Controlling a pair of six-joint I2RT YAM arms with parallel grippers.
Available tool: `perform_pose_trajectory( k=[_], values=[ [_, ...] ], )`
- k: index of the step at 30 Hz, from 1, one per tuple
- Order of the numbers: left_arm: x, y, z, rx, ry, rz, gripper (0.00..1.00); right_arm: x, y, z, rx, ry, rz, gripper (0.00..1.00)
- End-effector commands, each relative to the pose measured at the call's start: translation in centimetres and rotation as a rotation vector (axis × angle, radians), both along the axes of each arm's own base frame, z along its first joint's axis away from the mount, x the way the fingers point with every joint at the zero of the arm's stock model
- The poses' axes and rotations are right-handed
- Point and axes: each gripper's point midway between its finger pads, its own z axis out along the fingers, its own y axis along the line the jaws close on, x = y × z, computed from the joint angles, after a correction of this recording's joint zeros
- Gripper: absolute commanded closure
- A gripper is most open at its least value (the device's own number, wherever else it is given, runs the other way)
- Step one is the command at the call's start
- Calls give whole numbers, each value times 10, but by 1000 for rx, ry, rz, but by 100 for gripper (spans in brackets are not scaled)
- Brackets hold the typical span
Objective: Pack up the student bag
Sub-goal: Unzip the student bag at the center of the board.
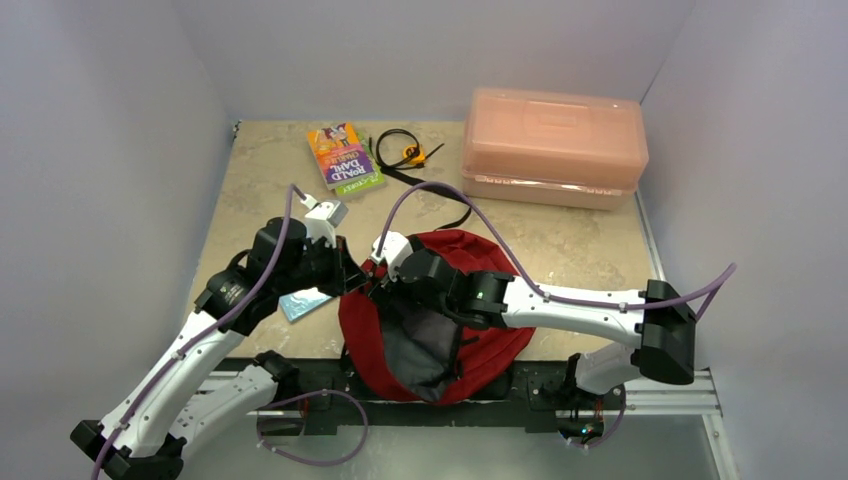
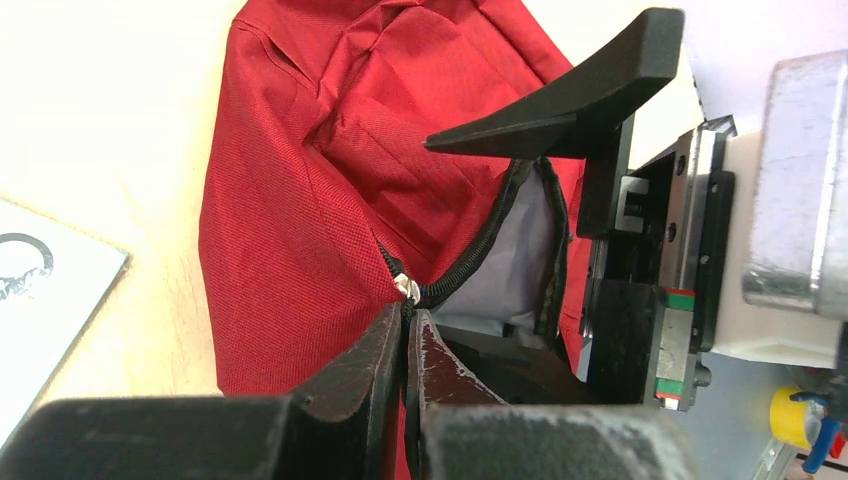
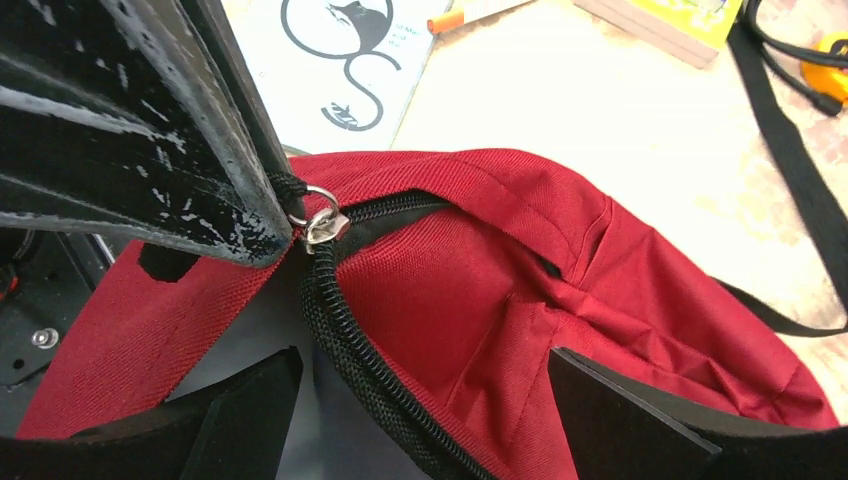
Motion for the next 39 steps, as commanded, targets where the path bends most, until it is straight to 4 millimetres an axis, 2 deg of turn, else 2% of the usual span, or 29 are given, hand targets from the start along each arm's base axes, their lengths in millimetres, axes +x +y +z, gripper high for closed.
perform_pose_trajectory(
  k=[1, 3, 4, 5, 6, 7, 10, 12, 18, 24, 29, 33, 36, 39],
  values=[
    [4, -8, 30, -61, -87, -39, 100, 9, 5, 35, 72, -115, 58, 2],
    [5, -8, 30, -56, -89, -37, 100, 0, 10, 33, 93, -89, 120, 16],
    [8, -6, 28, -41, -88, -20, 100, -4, 12, 29, 95, -73, 146, 33],
    [10, -2, 25, -22, -81, 1, 100, -7, 12, 25, 90, -62, 160, 56],
    [14, 3, 21, 7, -71, 33, 100, -8, 10, 21, 82, -52, 160, 86],
    [18, 8, 17, 40, -55, 71, 100, -9, 7, 15, 73, -39, 155, 100],
    [30, 28, 1, 160, -5, 181, 100, -21, -2, 7, 78, -7, 192, 100],
    [37, 38, -9, 238, 29, 231, 100, -30, -6, 11, 105, 15, 221, 100],
    [72, 49, -23, 397, 14, 294, 100, -32, -27, 21, 117, 13, 174, 100],
    [115, 7, -26, 347, -19, 197, 100, -34, -29, 48, 176, 7, 164, 100],
    [162, 1, -44, 428, 39, 234, 100, -33, -40, 92, 270, -17, 117, 100],
    [193, -14, -55, 380, 101, 226, 100, -28, -60, 111, 279, -23, 31, 100],
    [208, -42, -43, 300, 112, 150, 100, -24, -75, 118, 286, -46, -19, 100],
    [218, -66, -29, 216, 104, 83, 100, -16, -92, 115, 261, -66, -95, 100]
  ],
)
